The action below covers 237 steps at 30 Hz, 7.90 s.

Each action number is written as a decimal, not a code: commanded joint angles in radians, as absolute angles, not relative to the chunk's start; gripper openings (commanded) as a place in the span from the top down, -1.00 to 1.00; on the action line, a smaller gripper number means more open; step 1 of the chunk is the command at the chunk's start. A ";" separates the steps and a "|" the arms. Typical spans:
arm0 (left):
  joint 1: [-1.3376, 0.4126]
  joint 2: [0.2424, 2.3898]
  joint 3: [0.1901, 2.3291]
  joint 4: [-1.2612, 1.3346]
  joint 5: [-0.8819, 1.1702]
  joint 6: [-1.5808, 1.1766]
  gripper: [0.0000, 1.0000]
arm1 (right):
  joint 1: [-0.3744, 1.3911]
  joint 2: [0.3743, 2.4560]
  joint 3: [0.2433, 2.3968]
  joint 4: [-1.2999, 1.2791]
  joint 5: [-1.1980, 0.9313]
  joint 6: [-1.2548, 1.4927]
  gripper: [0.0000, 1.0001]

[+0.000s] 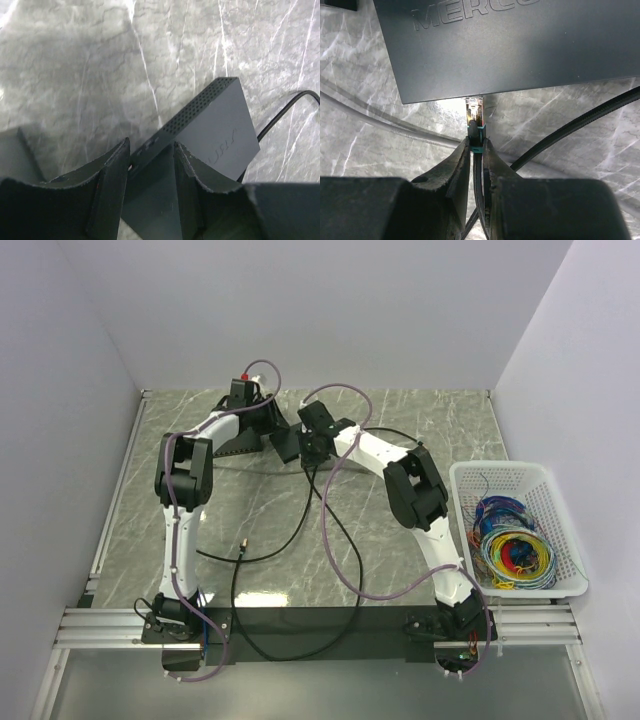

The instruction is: Insert the plug into the switch port

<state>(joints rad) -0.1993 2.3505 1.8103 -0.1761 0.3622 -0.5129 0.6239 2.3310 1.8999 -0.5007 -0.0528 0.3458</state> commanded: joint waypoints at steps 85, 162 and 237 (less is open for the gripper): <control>-0.221 2.215 1.465 -0.025 0.367 -0.508 0.09 | 0.690 2.134 1.606 -0.402 0.015 0.377 1.00; -0.267 2.160 1.149 -0.008 0.646 -0.571 0.10 | 0.650 2.154 1.709 -0.250 -0.057 0.201 1.00; -0.138 1.956 1.117 0.021 0.258 -0.644 0.11 | 0.739 1.792 1.505 -0.121 -0.083 0.202 0.04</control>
<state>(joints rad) -0.1390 1.9263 1.0981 0.0658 0.2905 -0.6922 0.7425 1.9575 1.5467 -0.1497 -0.1467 0.1940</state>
